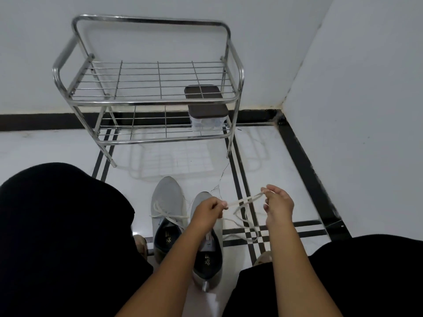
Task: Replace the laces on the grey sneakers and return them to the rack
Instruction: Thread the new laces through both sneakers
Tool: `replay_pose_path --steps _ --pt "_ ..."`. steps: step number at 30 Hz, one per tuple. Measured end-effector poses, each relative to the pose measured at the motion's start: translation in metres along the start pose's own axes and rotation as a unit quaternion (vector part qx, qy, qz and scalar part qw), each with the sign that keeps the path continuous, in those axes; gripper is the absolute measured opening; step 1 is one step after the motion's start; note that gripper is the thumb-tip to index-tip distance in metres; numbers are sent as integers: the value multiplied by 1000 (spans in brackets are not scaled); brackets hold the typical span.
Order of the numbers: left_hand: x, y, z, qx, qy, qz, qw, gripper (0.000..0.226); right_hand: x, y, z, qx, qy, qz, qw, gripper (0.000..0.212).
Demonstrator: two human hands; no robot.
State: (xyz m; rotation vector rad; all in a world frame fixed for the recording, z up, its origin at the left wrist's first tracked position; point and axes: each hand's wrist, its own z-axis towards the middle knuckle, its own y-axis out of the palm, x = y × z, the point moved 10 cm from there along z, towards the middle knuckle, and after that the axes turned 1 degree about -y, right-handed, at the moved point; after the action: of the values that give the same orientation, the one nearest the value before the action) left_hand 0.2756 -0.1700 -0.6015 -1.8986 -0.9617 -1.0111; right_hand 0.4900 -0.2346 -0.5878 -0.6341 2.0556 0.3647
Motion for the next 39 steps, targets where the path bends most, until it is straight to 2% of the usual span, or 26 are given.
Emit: replay_pose_path --steps 5,9,12,14,16,18,21,23,25,28,30,31,33,35,36,37,39 --pt "-13 -18 -2 -21 -9 170 985 14 -4 -34 6 107 -10 54 993 19" --pt "-34 -35 -4 0 -49 247 968 15 -8 -37 6 129 -15 76 989 21" --pt "-46 -33 -8 -14 -73 264 962 19 -9 -11 2 50 -9 39 998 22" --pt "-38 -33 -8 4 -55 239 970 24 -9 26 -9 -80 17 10 997 22" --pt "-20 -38 -7 39 -41 155 986 26 -7 62 -28 -222 33 -66 972 18" --pt "-11 -37 -6 38 -95 -13 995 34 -2 86 -46 -315 21 -160 935 12" --pt "-10 -14 -13 -51 -206 -256 943 49 3 106 -64 -393 -5 -237 889 12" --pt "-2 -6 -15 -86 -214 -375 898 38 2 111 -72 -420 -18 -278 864 13" --pt "4 -10 -12 -64 -203 -477 853 22 -1 111 -75 -426 -22 -305 852 13" --pt "6 -31 -3 17 -175 -569 803 20 -13 95 -64 -389 -32 -383 837 9" --pt "4 -51 1 71 -147 -594 788 23 -28 72 -45 -324 -55 -453 829 8" --pt "2 -61 2 96 -134 -598 784 23 -39 57 -31 -264 -77 -483 831 9" --pt "-2 -76 0 136 -117 -596 783 23 -69 21 -8 -92 -151 -502 847 16" --pt "-8 -80 0 159 -110 -580 792 23 -100 -8 -8 78 -235 -448 859 19" --pt "-11 -80 -1 163 -107 -561 805 22 -107 -13 -11 121 -260 -427 858 19" --pt "-14 -78 -2 165 -105 -533 823 21 -108 -12 -11 133 -263 -424 856 20" --pt "-18 -73 -3 163 -106 -445 874 17 -89 -2 -6 99 -216 -484 842 23"
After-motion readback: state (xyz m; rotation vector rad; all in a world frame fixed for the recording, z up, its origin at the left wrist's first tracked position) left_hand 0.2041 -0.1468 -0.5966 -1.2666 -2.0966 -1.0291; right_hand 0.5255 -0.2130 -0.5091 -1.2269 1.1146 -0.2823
